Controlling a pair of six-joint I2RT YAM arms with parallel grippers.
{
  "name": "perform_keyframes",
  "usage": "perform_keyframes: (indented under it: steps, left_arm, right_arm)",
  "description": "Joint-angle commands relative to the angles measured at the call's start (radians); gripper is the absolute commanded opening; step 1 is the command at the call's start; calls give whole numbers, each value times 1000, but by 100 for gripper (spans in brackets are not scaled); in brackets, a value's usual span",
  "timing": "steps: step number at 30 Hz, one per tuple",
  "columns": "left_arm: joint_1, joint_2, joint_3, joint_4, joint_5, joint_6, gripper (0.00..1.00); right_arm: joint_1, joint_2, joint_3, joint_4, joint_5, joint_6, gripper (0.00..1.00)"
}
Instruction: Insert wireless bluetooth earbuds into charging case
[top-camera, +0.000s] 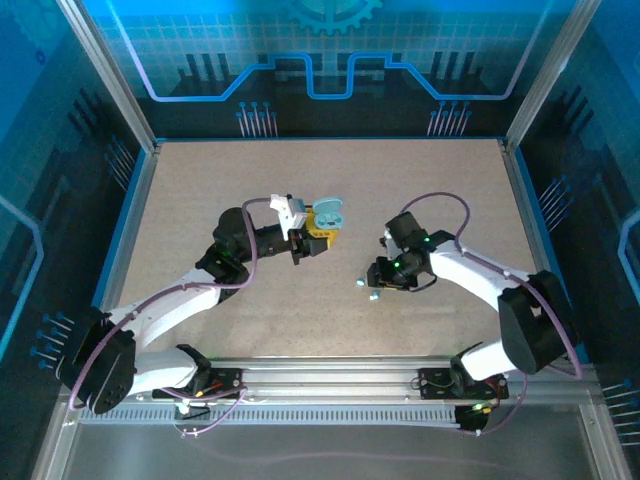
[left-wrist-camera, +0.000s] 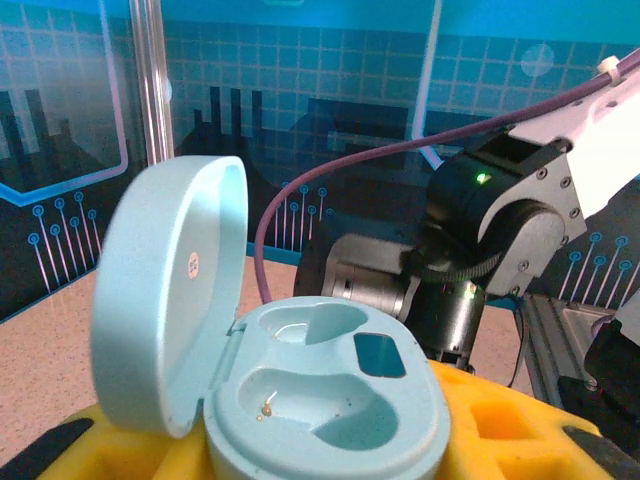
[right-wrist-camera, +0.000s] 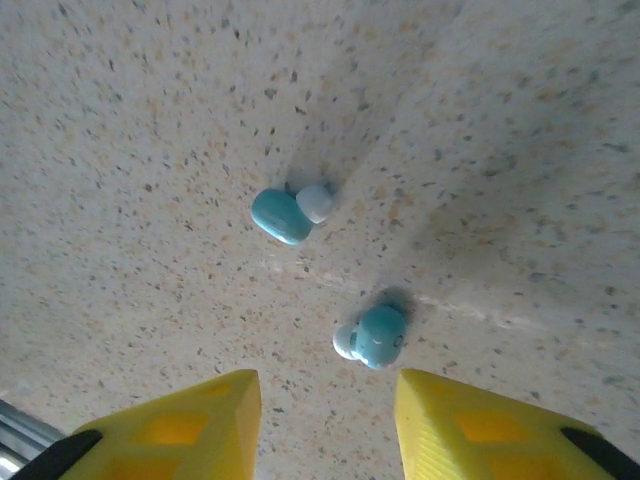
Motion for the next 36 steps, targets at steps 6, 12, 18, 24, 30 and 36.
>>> perform_keyframes:
  steps: [6, 12, 18, 24, 30, 36]
  left_arm:
    - [8, -32, -9, 5, -8, 12, 34]
    - [11, -44, -9, -8, -10, 15, 34]
    - [13, -48, -9, -17, -8, 17, 34]
    - [12, -49, -9, -19, -6, 14, 34]
    - [13, -48, -9, -20, -6, 14, 34]
    - [12, -41, -9, -11, -2, 7, 34]
  right_arm:
    - [38, 170, 199, 5, 14, -163, 43]
    - [41, 311, 319, -39, -7, -240, 43]
    - [47, 389, 367, -61, -26, -266, 42]
    - [53, 423, 359, -90, -25, -265, 43]
    - [61, 402, 329, -114, -15, -262, 43]
    - [66, 376, 302, -130, -22, -258, 42]
